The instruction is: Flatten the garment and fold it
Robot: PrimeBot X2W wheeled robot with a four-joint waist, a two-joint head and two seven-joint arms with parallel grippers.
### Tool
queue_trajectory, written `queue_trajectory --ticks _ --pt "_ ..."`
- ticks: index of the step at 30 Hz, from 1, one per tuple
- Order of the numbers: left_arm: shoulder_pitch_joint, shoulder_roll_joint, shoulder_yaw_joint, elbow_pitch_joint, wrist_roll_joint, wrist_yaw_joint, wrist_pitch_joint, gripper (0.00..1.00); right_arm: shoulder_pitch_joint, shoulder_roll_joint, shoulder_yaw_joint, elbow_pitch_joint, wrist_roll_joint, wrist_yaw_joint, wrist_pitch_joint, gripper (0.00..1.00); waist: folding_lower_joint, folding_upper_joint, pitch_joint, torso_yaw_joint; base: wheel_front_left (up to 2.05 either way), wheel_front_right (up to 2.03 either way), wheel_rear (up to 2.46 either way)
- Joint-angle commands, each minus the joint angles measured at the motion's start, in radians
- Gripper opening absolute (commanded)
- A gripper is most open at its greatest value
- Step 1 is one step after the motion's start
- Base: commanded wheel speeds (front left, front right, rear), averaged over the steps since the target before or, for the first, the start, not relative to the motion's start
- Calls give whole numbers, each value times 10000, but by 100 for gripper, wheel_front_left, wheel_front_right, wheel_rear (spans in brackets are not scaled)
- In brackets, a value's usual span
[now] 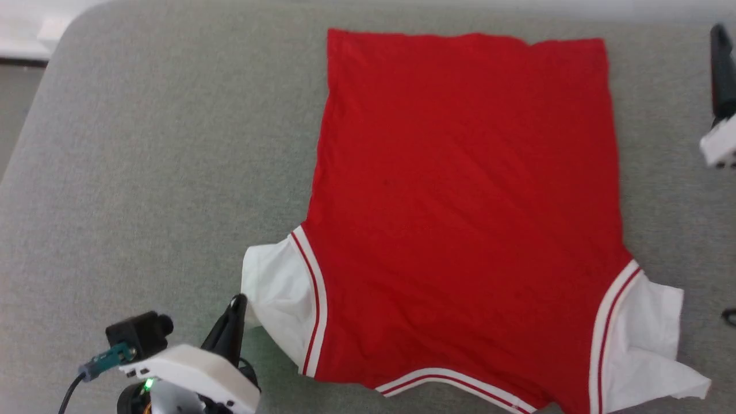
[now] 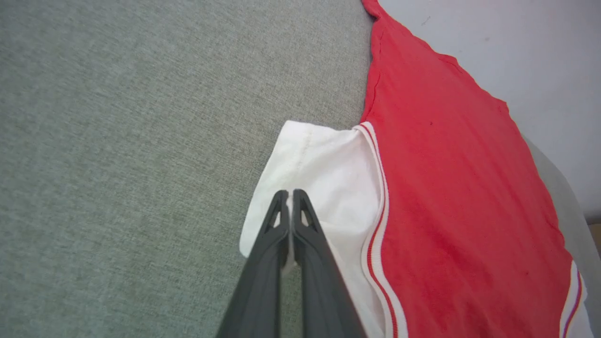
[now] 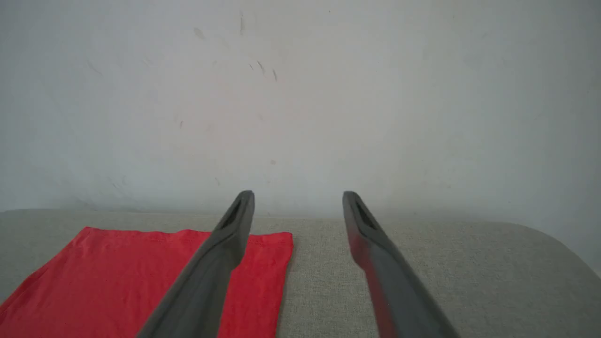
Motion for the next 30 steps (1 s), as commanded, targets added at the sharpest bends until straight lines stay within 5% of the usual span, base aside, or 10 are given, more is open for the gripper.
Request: queue_trajectory --ticks 1,11,24,25,26,30 --pt "-324 -109 -93 -59 60 -155 -107 0 -781 -291 184 576 -110 -9 346 100 -1 0 1216 881 0 0 0" --pt "-1157 -566 -499 69 90 -464 -555 0 -3911 -1314 448 2695 -514 -9 3515 100 -1 0 2972 1890 0 0 0" --pt "-1503 -915 -832 217 89 -683 -1006 0 -5241 -1322 -369 2903 -1720 -9 7721 100 -1 0 3897 2421 0 0 0" --pt "-1528 -937 -869 263 87 -696 -1019 0 -5192 -1319 -423 2839 -1831 -9 8007 95 -1 0 3914 2425 0 0 0" --pt "-1549 -968 -898 303 54 -722 -1036 0 -5132 -1318 -469 2741 -1930 -9 8248 50 -1 0 3919 2423 0 0 0" --pt "-1606 -1007 -955 495 31 -754 -1097 0 -4737 -1360 -369 2021 -2051 -9 8357 0 -1 0 3818 2374 0 0 0"
